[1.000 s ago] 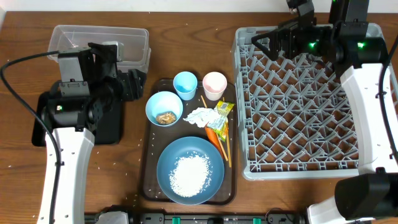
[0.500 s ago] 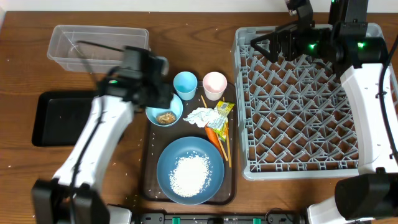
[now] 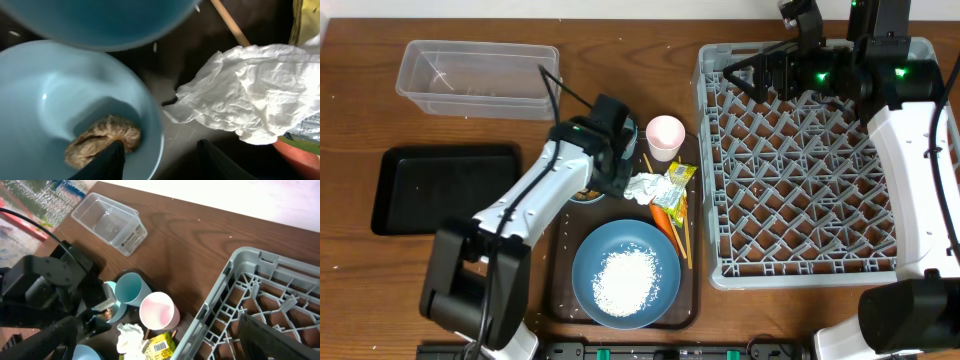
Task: Sort waste into correct bins and load items into the dishwasher rack
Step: 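Move left gripper to the light-blue bowl and grasp its rim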
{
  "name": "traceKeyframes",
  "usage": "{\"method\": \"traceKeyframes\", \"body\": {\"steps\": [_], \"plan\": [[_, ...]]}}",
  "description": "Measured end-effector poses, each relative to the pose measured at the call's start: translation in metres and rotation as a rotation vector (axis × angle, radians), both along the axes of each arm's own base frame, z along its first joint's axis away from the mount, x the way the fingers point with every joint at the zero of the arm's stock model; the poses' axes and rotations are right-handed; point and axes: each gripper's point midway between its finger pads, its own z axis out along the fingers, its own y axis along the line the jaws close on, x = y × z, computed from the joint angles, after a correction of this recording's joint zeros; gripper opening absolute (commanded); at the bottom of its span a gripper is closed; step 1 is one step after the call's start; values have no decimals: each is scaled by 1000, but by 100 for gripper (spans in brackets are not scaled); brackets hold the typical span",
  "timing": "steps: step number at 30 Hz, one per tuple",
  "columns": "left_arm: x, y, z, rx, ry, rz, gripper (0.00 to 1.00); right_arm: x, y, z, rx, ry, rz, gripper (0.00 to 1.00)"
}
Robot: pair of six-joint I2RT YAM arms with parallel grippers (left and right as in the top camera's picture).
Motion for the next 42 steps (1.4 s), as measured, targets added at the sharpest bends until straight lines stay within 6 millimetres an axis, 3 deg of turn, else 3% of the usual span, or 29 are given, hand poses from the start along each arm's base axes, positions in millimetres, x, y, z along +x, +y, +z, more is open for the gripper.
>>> {"method": "traceKeyframes", "body": {"steps": [11,23,25,26,27,42], "plan": [[16,1,-17,50,-51,4,35,0,-1,-1,-4,3,-4,96],[22,3,-31,73,-54,8,33,-2,-2,-4,-12,20,-11,96],[22,3,-34,80,-46,10,23,-2,-3,-5,-18,24,-16,96],[22,4,-35,81,-44,9,11,-2,-4,-6,-21,25,-18,96],[21,4,-35,83,-44,11,6,-2,-4,-6,-22,26,-20,96],[10,8,-33,105,1,0,6,-3,-5,-8,-28,38,-24,96]]}}
